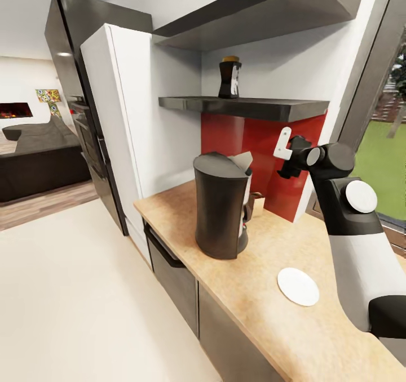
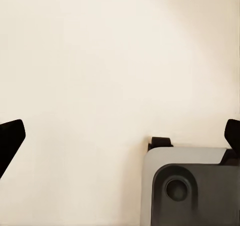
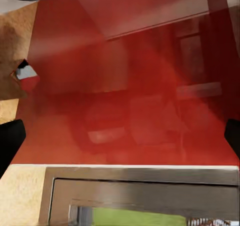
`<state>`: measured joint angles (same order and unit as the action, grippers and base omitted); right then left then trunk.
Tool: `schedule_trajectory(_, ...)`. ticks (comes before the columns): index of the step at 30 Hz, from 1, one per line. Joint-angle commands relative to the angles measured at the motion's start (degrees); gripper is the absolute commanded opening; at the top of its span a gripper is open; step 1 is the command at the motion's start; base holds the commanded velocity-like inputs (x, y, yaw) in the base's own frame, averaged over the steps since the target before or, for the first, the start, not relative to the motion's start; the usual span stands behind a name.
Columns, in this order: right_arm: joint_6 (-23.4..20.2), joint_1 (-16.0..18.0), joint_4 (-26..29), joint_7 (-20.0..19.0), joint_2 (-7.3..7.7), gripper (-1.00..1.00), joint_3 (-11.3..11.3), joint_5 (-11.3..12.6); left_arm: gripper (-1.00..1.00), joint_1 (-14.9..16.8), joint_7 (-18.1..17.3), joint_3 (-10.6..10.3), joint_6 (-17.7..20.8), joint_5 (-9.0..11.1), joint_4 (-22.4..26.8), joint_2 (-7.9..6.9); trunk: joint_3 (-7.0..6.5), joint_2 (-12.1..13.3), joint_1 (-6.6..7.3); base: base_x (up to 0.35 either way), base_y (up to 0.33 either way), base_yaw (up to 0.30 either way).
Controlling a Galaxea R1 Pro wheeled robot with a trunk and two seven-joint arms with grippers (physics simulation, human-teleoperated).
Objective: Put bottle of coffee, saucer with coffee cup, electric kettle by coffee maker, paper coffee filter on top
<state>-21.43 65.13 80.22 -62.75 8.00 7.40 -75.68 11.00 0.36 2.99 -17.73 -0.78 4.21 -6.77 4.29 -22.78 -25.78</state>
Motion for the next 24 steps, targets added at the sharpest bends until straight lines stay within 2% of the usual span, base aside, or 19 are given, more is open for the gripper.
schedule_trajectory(1, -0.54, 0.08, 0.02, -0.27, 0.06, 1.00, 0.16, -0.18, 1.00, 0.06, -0.01, 0.26, -0.20, -0.10, 0.02, 0.00, 0.14, -0.14, -0.01, -0.331, -0.009, 0.000)
schedule_trajectory(6, -0.53, 0.05, -0.46, -0.25, 0.08, 1.00, 0.21, -0.17, 1.00, 0.07, -0.01, 0.26, -0.20, -0.10, 0.35, -0.08, 0.14, -0.14, -0.01, -0.337, -0.001, 0.000)
schedule_trajectory(11, -0.63, -0.06, -5.08, 1.29, 0.08, 1.00, 0.15, -0.17, 1.00, 0.13, 0.03, 0.40, -0.32, -0.10, 0.58, -0.21, 0.14, -0.14, -0.01, -0.339, 0.067, 0.000)
schedule_trajectory(13, -0.69, -0.25, -10.16, 4.56, -0.07, 1.00, -3.34, -0.06, 1.00, 0.15, 0.06, 0.48, -0.46, 0.00, 1.27, -0.46, 0.14, -0.14, -0.01, -0.336, 0.132, 0.000)
schedule_trajectory(17, -0.65, -0.37, -16.85, 6.91, -0.38, 1.00, -12.18, 0.09, 1.00, 0.16, 0.07, 0.52, -0.61, 0.08, 2.32, -0.59, 0.14, -0.14, -0.01, -0.218, 0.124, 0.000)
schedule_trajectory(19, -0.53, -0.50, -20.12, 7.32, -0.54, 1.00, -19.02, 0.39, 1.00, 0.16, 0.07, 0.58, -0.63, 0.12, 3.18, -0.56, 0.14, -0.14, -0.01, -0.045, 0.028, 0.000)
schedule_trajectory(20, -0.48, -0.54, -20.42, 7.35, -0.57, 1.00, -20.29, 0.49, 1.00, 0.16, 0.07, 0.58, -0.64, 0.14, 3.51, -0.55, 0.14, -0.14, -0.01, -0.024, 0.015, 0.000)
schedule_trajectory(21, -0.34, -0.78, -21.04, 7.40, -0.75, 1.00, -24.09, 1.01, 1.00, 0.16, 0.07, 0.60, -0.64, 0.15, 3.83, -0.54, 0.14, -0.14, -0.01, -0.012, 0.014, 0.000)
schedule_trajectory(22, -0.25, -1.54, -21.42, 7.40, -1.32, 1.00, -29.14, 2.85, 1.00, 0.16, 0.07, 0.61, -0.64, 0.19, 4.06, -0.53, 0.14, -0.14, -0.01, -0.044, 0.109, 0.000)
schedule_trajectory(23, -0.21, -2.25, -21.52, 7.39, -1.72, 1.00, -31.61, 4.37, 1.00, 0.16, 0.08, 0.61, -0.64, 0.21, 4.12, -0.53, 0.14, -0.14, -0.01, -0.079, 0.167, 0.000)
schedule_trajectory(24, -0.06, -3.83, -21.58, 7.40, -2.44, 1.00, -34.48, 6.96, 1.00, 0.16, 0.08, 0.61, -0.64, 0.23, 4.17, -0.53, 0.14, -0.14, -0.01, -0.113, 0.220, 0.000)
